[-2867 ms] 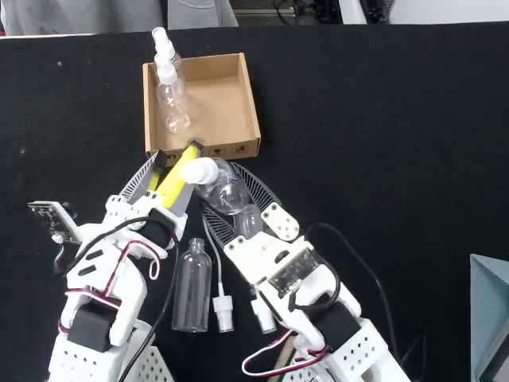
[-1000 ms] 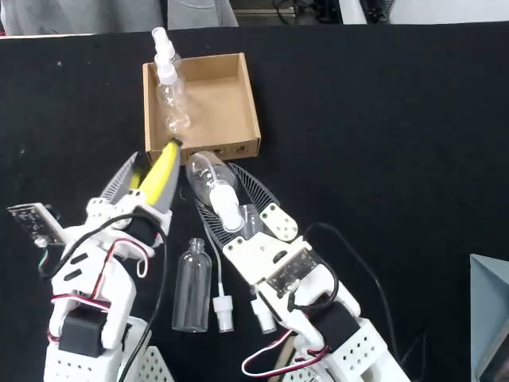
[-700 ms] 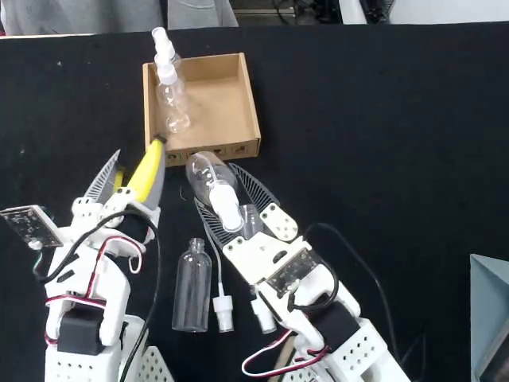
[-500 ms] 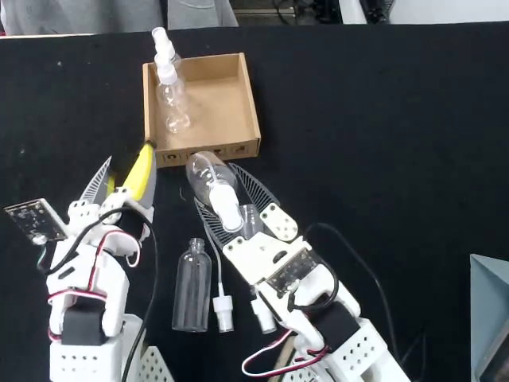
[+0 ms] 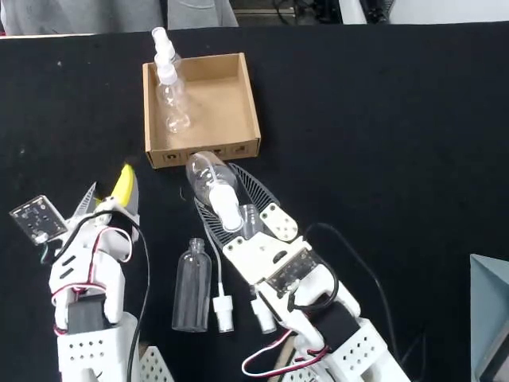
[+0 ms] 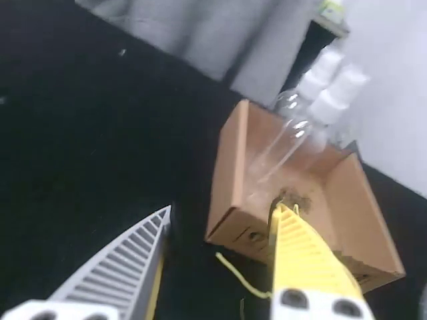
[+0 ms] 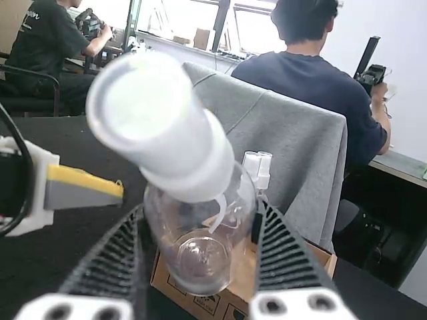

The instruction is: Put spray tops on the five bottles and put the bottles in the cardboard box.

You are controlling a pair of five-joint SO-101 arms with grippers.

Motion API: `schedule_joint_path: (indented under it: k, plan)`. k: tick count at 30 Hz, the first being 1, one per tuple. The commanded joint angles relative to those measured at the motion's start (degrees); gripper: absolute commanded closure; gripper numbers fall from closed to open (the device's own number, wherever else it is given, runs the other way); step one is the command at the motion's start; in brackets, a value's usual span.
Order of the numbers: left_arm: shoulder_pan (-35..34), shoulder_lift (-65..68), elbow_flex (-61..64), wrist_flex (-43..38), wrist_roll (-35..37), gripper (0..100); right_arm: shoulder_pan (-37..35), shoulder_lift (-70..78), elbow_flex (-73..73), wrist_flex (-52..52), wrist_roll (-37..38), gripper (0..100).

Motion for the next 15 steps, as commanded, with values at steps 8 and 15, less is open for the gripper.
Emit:
schedule_joint_path:
  k: [8,15]
  plan:
    - [-1.0,-0.7,2.9,2.2,-0.4,78,3.9,-2.5,-0.2,-1.0,-0.1,94.5]
    - [-2.6,-0.7,2.9,3.2,-0.4,78,4.0,-2.0,-5.0,3.9,-0.4,94.5]
